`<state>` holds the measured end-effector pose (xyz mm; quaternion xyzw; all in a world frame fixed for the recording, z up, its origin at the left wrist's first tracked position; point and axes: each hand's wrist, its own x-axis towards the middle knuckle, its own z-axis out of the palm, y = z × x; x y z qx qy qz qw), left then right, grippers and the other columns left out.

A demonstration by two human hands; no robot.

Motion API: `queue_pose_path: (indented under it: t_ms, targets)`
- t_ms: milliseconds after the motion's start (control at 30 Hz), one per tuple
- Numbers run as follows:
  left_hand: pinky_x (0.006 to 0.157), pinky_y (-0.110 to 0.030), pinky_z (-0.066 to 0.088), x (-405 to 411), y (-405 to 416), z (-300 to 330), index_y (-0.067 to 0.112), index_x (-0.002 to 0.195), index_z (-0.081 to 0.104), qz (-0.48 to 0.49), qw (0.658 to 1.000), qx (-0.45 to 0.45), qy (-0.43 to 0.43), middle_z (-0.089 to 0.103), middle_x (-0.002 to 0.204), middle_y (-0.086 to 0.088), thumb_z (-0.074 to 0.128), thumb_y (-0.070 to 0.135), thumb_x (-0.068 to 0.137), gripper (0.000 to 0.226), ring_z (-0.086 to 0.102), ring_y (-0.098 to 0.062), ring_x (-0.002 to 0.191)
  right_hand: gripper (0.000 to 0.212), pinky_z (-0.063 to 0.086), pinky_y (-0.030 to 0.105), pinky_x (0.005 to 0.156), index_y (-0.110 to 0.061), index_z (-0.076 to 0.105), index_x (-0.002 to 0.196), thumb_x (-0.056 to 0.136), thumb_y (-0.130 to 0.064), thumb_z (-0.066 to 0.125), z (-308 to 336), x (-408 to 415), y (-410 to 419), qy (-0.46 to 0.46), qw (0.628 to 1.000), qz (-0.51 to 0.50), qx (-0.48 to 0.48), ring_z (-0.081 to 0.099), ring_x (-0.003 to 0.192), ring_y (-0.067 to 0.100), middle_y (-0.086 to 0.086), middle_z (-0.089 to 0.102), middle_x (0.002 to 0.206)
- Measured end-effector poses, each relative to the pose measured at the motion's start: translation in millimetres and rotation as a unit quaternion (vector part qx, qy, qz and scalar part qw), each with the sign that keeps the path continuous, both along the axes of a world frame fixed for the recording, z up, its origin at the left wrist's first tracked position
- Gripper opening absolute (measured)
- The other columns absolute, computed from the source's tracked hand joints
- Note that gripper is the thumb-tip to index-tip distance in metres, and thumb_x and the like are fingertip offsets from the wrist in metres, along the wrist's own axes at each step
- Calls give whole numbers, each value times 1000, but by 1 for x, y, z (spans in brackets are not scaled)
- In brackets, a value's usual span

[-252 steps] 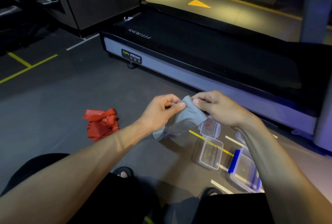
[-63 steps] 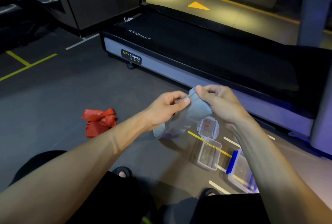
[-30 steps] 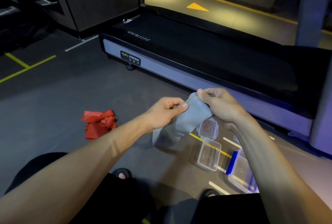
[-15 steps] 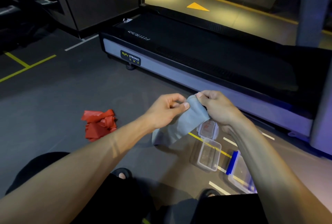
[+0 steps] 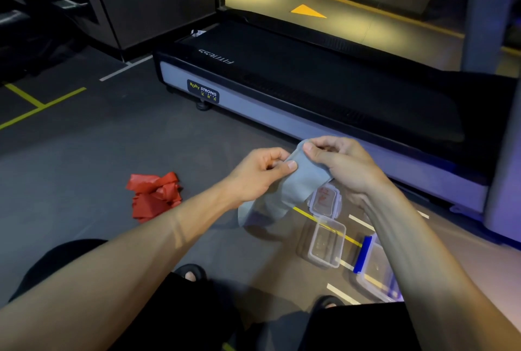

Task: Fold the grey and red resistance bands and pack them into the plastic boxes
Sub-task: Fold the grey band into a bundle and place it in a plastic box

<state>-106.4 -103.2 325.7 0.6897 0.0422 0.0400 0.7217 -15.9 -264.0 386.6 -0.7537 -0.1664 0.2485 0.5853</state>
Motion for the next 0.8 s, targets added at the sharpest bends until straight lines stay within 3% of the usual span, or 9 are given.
queue_pose_path:
  t_ms: [100,200,367,500,600,700,800]
  targets:
    - [64,-36,38,2,0,0,21,86,70,2,1000,-11,7,60,82,-18,65,31,95,14,49,-28,77,11,54,22,70,-12,75,99,96,-21,71,2,-1,-1,-5,1000,2,-2,69,74,10,3,76,84]
    - [63,-35,33,4,0,-3,15,86,66,-7,1000,-18,6,51,82,-15,63,30,97,19,40,-28,78,18,55,23,70,-8,73,105,95,-23,71,4,0,-2,-7,1000,-1,-5,70,77,12,12,78,95]
    - [66,-38,31,4,0,-4,12,95,67,-36,999,-30,15,51,90,-14,66,50,87,38,40,-29,85,22,53,26,71,-7,72,106,94,-26,73,7,3,-4,-17,1000,-6,-13,69,75,11,13,78,95]
    - [75,-48,28,2,-2,-2,0,95,62,-43,998,-28,26,52,94,-14,68,50,88,51,41,-31,90,22,53,30,74,-8,72,104,94,-28,73,7,6,-4,-17,1000,-16,-20,69,75,12,11,78,93]
    - [66,-43,29,2,-2,-1,11,82,67,-23,999,1,26,52,84,-13,65,46,91,36,41,-28,80,20,54,29,73,-9,72,102,94,-28,72,8,6,-5,-17,999,-14,-26,70,73,11,7,79,87]
    - [64,-43,25,3,-1,-1,5,83,64,-1,999,24,21,50,80,-12,65,48,91,45,37,-26,75,21,54,24,67,-7,72,102,97,-27,69,7,4,-4,-16,999,-9,-27,70,68,9,2,77,79]
    - [58,-35,26,3,-1,-2,16,75,69,13,999,34,20,43,70,-9,62,32,101,31,32,-22,65,19,54,27,68,-9,72,98,99,-28,66,6,2,-2,-18,999,-6,-36,69,70,12,2,75,77]
